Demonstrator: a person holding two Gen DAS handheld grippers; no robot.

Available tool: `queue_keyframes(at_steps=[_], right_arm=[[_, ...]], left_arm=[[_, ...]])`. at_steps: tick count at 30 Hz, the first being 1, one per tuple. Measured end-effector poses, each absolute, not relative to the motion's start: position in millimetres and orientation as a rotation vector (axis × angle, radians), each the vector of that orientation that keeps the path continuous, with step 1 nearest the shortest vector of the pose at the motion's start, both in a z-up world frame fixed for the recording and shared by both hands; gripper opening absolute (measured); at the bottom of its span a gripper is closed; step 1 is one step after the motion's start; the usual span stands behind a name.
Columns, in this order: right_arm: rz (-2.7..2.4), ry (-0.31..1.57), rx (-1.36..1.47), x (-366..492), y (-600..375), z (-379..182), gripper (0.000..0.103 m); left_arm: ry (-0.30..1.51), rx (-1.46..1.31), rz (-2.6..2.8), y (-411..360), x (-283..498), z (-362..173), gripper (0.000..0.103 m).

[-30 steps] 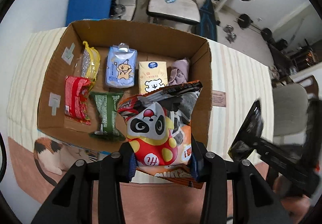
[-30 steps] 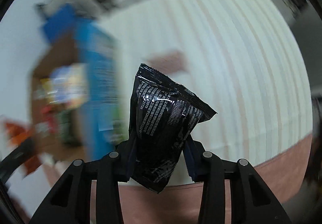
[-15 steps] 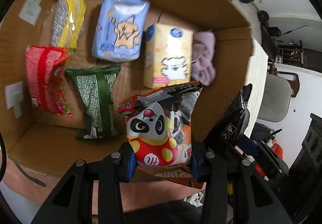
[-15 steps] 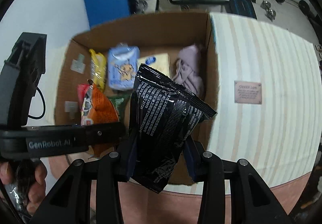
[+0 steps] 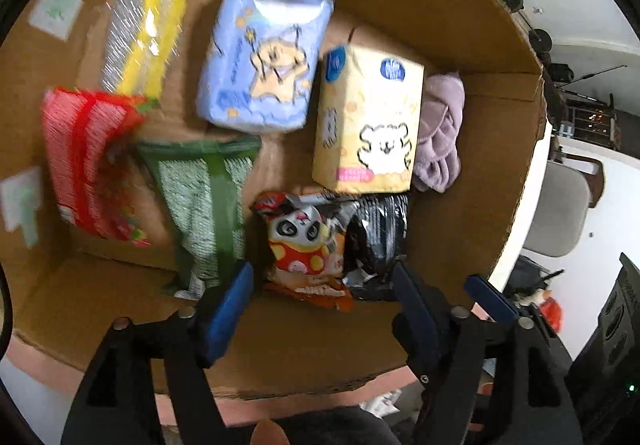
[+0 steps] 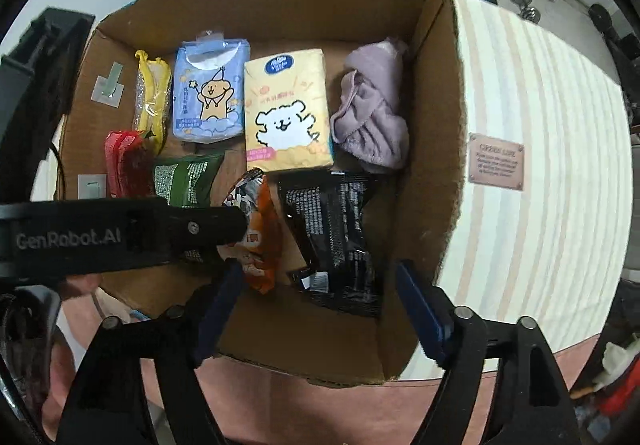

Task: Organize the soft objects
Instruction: 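Carry both packs over the box and lower them inside, then open both grippers to release the packs and lift away from the box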

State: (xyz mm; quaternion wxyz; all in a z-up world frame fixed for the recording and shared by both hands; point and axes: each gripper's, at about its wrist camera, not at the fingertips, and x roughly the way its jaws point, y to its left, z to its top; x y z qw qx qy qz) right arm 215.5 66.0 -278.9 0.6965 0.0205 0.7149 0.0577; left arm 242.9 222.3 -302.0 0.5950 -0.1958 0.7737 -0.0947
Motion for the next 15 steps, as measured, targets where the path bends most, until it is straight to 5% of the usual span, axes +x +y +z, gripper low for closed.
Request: queue_keyframes(at_steps=[6, 10, 15], right_arm=[[0.089, 1.572, 0.032, 215.0, 64.3, -263.2, 0.086], [0.061, 1.551, -0.005, 208.0, 64.5, -252.2, 0.095], [0.01, 1.505, 0.0, 197.1, 56.0, -230.2, 0.103]], left_arm=[[1.715, -0.351, -0.181, 228.5, 237.3, -275.5, 0.084], [1.615, -0.186, -0.095, 236.7, 230.0, -251.0, 0.099], [1.499, -0.065, -0.038, 238.7, 210.9, -225.2, 0.101]])
